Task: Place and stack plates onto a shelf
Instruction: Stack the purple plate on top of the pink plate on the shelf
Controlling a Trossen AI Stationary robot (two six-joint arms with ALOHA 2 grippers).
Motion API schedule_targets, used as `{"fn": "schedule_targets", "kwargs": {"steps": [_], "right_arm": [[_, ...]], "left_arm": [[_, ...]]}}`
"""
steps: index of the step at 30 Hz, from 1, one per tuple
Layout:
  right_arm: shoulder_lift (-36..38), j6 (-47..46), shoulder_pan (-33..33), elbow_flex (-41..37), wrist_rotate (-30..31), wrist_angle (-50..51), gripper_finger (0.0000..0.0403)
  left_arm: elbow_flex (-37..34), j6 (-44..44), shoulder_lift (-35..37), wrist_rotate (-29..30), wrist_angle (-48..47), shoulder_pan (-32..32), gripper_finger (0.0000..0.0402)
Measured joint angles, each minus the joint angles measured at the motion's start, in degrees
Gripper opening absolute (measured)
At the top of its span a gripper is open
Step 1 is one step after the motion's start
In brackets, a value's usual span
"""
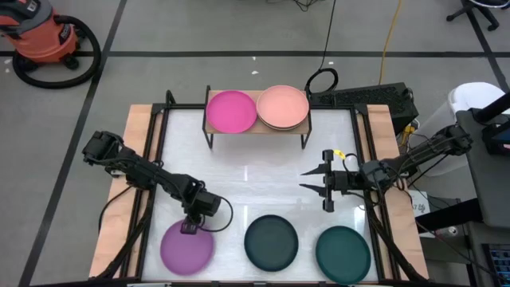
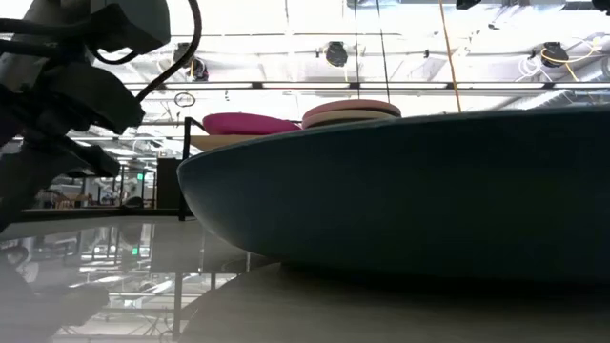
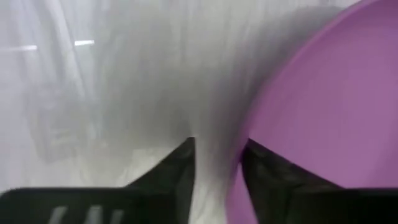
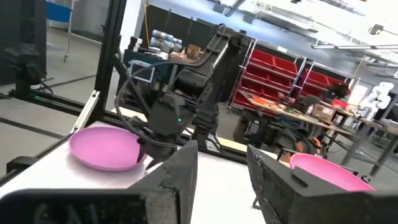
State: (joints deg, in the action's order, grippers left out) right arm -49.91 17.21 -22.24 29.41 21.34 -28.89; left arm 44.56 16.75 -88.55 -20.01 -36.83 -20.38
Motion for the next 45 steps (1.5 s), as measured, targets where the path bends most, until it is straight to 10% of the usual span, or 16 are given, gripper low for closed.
{"fn": "schedule_targets", "kwargs": {"steps": [6, 13, 20, 31, 45], "right_arm": [[0.00, 0.00, 0.00, 0.01, -0.07, -0.01, 0.0121], [0.00, 0.05, 0.02, 0.04, -0.11, -0.11, 0.0121], [-0.03, 0.00, 0.00, 0.09, -0.13, -0.46, 0.0121], [-0.13, -0.03, 0.02, 0.09, -0.15, -0.52, 0.0121], [-1.36, 0.34, 0.13, 0.09, -0.20, -0.90, 0.0121]], "left_arm": [[0.01, -1.64, 0.02, -0.68, 2.05, 0.15, 0.0017], [4.89, -6.02, 1.31, -0.43, 0.36, 2.90, 0.0011], [16.45, -13.28, 8.08, 10.97, -19.17, 9.99, 0.0011], [37.32, -18.10, 16.86, 28.59, -19.43, 32.72, 0.0011], [43.30, -19.08, 10.13, 8.03, -22.20, 63.76, 0.0010]]}}
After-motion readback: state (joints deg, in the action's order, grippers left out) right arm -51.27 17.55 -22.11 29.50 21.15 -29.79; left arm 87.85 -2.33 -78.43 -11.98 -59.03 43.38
